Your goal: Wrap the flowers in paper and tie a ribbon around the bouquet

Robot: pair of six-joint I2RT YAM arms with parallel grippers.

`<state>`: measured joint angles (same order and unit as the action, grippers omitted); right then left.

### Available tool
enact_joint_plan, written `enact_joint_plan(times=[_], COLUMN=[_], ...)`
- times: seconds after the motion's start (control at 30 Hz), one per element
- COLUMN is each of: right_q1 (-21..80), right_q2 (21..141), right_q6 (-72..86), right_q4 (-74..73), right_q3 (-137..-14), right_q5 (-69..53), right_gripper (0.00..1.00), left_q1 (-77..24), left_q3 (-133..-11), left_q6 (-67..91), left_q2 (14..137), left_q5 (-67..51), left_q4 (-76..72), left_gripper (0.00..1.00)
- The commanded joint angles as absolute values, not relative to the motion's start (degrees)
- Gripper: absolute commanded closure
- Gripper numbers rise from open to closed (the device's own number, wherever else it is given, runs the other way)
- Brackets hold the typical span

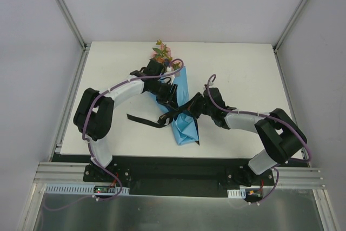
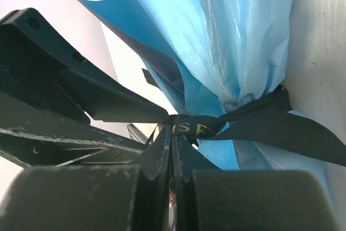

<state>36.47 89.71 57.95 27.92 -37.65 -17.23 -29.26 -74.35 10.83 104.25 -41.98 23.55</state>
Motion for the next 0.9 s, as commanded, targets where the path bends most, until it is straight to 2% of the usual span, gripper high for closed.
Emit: enact_joint_plan(times=[0.0,0.23,0.4,0.5,0.57,0.73,0.87], right_q1=[35.95,35.77,35.77,35.86,35.77,35.77,36.03], right_q2=[89.21,89.03,89.38,89.56,89.47,87.45,86.14], right_q6=[58.01,58.71,58.62,58.62,58.62,57.31,56.42], right_q4=[31.73,32.08,32.26,32.26,32.26,31.12,30.32], right_q3=[-37.79,-37.79,-37.79,-37.71,-37.0,-34.98,-34.1], right_q5=[-17.75,-17.4,-17.75,-18.1,-18.45,-18.72,-19.25], right_gripper=[0.99,0.99,0.96,0.91,0.84,0.63,0.6], left_q1=[-29.79,-30.76,-30.76,-30.67,-30.67,-30.67,-30.41], left_q3=[-73.22,-71.55,-71.98,-72.68,-73.04,-73.21,-72.86], left_q6=[8.0,7.74,8.26,10.28,11.42,12.57,13.45], left_q2=[102.13,102.92,103.62,104.24,104.06,103.18,103.62], left_q5=[-46.05,-45.71,-44.3,-42.98,-42.1,-41.04,-41.13], left_q4=[25.4,25.4,24.88,22.94,21.46,20.39,19.95], left_gripper=[0.64,0.64,0.7,0.84,0.93,1.0,1.0])
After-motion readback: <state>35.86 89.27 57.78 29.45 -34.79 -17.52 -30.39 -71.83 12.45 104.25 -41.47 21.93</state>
